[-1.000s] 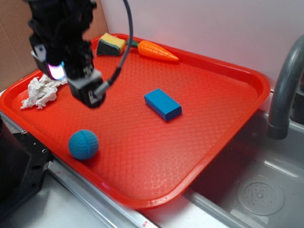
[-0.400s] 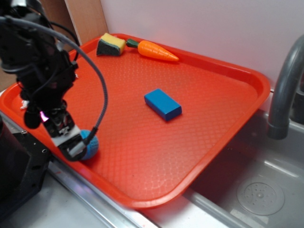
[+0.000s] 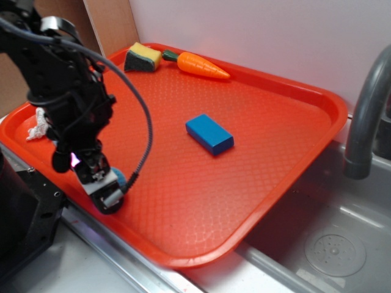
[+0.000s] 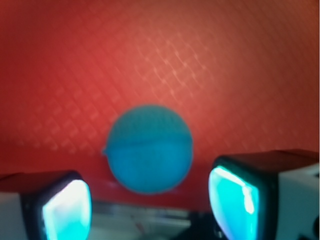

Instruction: Grab the blue ball.

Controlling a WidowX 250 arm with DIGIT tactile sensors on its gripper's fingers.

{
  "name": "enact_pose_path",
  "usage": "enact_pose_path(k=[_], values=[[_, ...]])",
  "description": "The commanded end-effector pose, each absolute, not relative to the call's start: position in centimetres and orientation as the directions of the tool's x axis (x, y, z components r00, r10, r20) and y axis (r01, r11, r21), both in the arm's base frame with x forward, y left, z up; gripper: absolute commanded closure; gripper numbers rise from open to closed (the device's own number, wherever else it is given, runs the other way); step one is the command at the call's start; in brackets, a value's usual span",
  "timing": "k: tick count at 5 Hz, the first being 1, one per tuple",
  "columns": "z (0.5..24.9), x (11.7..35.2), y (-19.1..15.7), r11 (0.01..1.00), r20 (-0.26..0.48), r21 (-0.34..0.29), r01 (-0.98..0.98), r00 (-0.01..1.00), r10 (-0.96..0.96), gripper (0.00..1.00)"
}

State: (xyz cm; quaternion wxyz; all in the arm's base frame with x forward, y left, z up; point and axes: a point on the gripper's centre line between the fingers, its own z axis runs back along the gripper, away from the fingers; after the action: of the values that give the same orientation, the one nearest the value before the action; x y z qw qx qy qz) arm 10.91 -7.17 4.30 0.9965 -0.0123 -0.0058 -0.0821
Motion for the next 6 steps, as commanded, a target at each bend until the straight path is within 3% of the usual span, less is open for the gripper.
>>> enact_pose_path(k=[1,2,3,4,5,6], values=[[3.3,13.5,-9.3,0.978,-0.066,0.001,0.210,0.976,-0.209,1.00],[2.9,13.5,-8.8,0.982,-0.112,0.003,0.188,0.976,-0.187,1.00],[4.8,13.7,-8.5,0.977,-0.098,0.033,0.210,0.974,-0.206,1.00],[9.9,14.8,-8.6,0.966,-0.005,0.120,0.228,0.973,-0.229,1.00],[15.1,15.3,-7.9,0.967,0.105,0.170,0.189,0.972,-0.208,1.00],[19.2,16.0,-4.8,0.980,0.125,0.156,0.120,0.982,-0.140,1.00]])
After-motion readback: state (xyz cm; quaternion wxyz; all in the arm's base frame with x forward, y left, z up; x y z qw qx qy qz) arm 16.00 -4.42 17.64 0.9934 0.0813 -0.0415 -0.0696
